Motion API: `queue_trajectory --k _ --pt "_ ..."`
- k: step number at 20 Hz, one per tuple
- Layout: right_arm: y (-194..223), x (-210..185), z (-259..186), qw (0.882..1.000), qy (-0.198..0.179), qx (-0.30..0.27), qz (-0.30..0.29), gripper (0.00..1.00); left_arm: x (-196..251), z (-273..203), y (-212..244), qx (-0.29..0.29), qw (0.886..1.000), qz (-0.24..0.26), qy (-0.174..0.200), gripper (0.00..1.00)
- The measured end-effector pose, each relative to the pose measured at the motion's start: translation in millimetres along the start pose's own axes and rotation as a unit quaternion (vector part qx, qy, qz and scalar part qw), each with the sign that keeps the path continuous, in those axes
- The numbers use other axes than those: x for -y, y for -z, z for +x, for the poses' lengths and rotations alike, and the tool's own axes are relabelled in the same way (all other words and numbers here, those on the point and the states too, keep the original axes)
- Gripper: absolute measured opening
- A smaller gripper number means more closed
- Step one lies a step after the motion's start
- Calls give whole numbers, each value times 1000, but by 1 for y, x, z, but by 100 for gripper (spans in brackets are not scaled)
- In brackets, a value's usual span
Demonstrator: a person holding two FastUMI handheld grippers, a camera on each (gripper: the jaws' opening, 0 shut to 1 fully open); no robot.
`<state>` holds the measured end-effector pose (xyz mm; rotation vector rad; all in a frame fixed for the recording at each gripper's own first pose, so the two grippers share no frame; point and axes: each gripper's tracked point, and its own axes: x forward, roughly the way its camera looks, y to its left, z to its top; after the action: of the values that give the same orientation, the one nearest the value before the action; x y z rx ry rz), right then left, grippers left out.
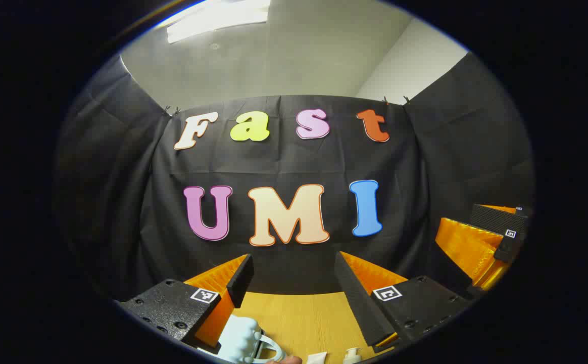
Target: First open the suitcase, pack the skin care products into it, and then close the suitcase.
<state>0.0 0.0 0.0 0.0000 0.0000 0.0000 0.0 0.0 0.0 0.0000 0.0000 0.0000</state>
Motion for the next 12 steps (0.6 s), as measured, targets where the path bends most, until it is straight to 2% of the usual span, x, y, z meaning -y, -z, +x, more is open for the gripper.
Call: queue_trajectory --k 5,12 --pt "8 9 6 1000 14 -3 2 99 1 2 -4 12 1000 5 -1 95" --pt "27 5 11 1000 -1 -24 18 98 4 0 16 -18 1000 3 7 95"
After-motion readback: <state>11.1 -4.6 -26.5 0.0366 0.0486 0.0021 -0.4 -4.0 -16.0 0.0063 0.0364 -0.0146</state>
